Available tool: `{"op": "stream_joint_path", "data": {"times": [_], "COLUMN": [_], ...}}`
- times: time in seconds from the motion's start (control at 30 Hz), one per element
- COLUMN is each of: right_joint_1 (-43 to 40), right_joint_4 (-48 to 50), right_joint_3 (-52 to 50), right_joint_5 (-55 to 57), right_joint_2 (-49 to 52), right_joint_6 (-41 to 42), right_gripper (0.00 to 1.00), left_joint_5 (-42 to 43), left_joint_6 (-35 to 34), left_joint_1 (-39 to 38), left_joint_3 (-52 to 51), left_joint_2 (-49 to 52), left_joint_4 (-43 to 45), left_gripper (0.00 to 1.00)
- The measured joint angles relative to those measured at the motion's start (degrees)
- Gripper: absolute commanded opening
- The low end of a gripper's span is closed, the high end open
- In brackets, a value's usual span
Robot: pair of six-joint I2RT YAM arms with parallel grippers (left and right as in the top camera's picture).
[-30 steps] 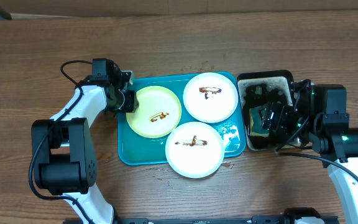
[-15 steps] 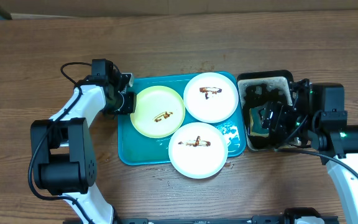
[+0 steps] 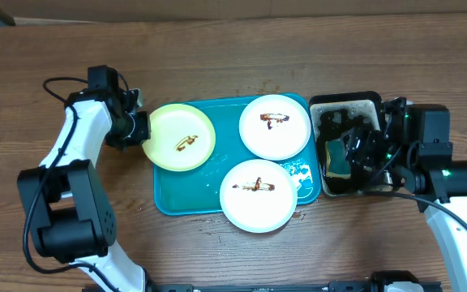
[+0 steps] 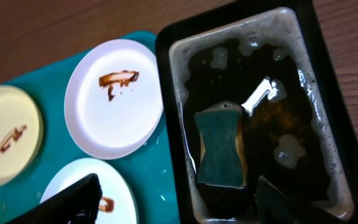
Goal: Clean dirty plates on tray and stack at the side
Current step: 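Grasp the yellow plate rim with the left gripper and tilt it up, then grasp the green-and-yellow sponge in the basin with the right gripper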
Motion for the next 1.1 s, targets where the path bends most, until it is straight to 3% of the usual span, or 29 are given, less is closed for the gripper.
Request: {"op": "stream_joint_path", "data": {"times": [0.23,0.43,0.6,0.73,0.9,1.1], "right_joint_1": [0.00,0.00,0.00,0.52,2.80,5.97], "right_joint_4": [-2.95,-2.86,-2.43,-3.41,-5.14,-5.22], "right_joint_3": [4.55,10.54,10.84,10.82,10.82,10.82], "right_joint_5": [0.52,2.99,5.97,7.06,7.56,9.97], "right_joint_2": [8.35,17.79,26.10,32.52,37.86,38.38], "right_joint_6": [-0.35,-1.38,-1.57,-1.55,-1.55,-0.83], "right_gripper": [0.76,0.64,0.47,0.47,0.55,0.52], "left_joint_5": [-5.16,-6.16,-6.23,-6.34,-6.34,-6.34], "left_joint_6": [-1.14,-1.36,-1.36,-1.36,-1.36,-1.36], "left_joint_1": [-0.09,-0.09,-0.09,-0.09,-0.09,-0.09], "left_joint_3": [0.07,0.07,0.09,0.09,0.09,0.09], "left_joint_2": [-0.48,-0.48,-0.48,-0.48,-0.48,-0.48], "left_joint_4": [-3.76,-5.05,-5.38,-5.49,-5.49,-5.60], "left_gripper": [0.04,0.04,0.04,0.04,0.04,0.04]}}
